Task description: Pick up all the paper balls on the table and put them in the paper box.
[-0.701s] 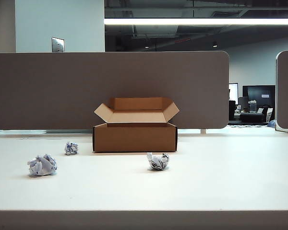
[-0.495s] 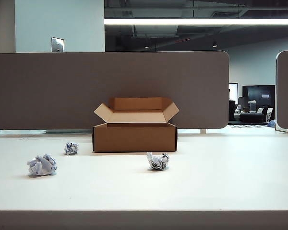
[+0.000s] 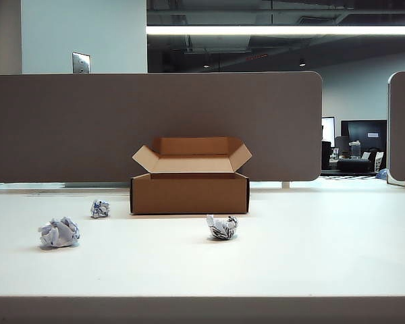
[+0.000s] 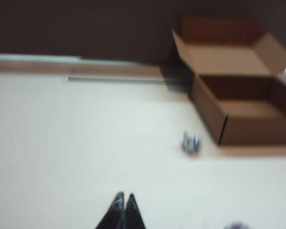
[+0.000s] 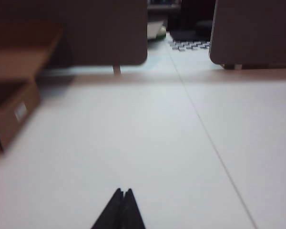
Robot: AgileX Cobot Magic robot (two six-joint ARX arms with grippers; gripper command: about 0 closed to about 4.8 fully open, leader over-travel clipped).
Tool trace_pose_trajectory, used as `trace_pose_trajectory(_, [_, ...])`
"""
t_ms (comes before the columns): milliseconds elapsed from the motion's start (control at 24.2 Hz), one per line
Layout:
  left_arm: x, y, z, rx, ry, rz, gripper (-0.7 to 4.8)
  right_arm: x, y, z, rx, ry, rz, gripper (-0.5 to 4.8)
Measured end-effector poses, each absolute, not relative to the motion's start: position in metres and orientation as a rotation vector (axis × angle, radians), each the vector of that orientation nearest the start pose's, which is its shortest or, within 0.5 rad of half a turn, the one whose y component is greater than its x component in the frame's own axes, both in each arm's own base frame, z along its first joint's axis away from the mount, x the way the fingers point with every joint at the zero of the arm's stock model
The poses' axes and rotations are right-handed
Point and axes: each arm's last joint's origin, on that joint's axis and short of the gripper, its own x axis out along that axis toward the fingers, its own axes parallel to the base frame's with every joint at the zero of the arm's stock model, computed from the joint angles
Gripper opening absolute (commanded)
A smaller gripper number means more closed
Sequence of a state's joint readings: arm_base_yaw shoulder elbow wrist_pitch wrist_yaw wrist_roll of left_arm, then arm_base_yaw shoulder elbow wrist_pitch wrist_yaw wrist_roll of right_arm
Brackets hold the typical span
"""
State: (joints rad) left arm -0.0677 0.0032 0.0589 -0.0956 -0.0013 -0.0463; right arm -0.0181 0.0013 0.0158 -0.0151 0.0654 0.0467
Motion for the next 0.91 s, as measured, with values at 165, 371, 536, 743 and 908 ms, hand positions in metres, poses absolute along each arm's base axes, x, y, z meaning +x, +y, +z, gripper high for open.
trace_pose_trajectory(165, [0.078, -0.005, 0.229, -0.061, -0.108, -0.07, -0.04, 0.088, -0.003, 0.208, 0.167, -0.178, -0.054, -0.06])
trace_pose_trajectory(371, [0.065, -0.005, 0.292, -0.06, -0.088, -0.073, -0.04, 0.078, -0.002, 0.276, 0.134, -0.263, -0.018, -0.06])
trace_pose_trajectory(536, [0.082, -0.009, 0.316, -0.017, 0.035, -0.185, -0.04, 0.099, -0.002, 0.299, 0.124, -0.168, -0.022, -0.06])
trace_pose_trajectory(743, [0.135, -0.018, 0.312, -0.015, 0.245, -0.376, -0.02, 0.154, 0.006, 0.337, 0.111, -0.036, 0.053, -0.06])
trace_pose_trajectory(908, [0.164, -0.031, 0.296, 0.048, 0.344, -0.471, 0.64, 0.197, 0.025, 0.346, 0.017, 0.054, 0.233, -0.06])
